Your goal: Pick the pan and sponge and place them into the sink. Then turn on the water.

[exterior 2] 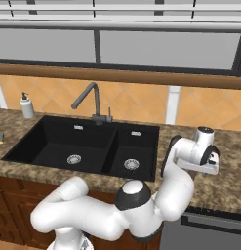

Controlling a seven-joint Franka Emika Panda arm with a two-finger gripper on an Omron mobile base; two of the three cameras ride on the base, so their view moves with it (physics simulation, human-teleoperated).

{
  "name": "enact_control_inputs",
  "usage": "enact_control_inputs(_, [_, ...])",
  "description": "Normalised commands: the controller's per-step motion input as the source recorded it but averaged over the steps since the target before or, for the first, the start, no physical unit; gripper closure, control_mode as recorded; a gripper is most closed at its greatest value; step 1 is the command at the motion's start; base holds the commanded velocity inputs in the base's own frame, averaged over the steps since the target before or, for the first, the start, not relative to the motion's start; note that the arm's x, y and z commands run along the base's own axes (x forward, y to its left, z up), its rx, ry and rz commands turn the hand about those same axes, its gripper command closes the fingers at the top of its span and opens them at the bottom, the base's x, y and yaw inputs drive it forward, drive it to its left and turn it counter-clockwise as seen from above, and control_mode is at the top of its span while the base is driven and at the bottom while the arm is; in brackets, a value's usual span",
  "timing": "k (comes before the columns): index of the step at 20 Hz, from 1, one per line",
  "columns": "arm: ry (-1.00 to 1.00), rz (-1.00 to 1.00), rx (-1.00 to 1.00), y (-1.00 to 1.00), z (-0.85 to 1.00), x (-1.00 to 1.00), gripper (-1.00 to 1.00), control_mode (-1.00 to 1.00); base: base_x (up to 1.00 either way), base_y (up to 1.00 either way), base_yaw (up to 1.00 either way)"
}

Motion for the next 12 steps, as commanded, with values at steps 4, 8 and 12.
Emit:
enact_control_inputs(4, [0.05,0.0,0.0,0.0,-0.51,0.02,-1.0,-1.0,0.0,0.0,0.0])
enact_control_inputs(8, [0.04,0.0,0.0,0.0,-0.57,0.0,1.0,-1.0,0.0,0.0,0.0])
enact_control_inputs(12, [0.01,0.0,0.03,0.0,-0.63,-0.01,1.0,-1.0,0.0,0.0,0.0])
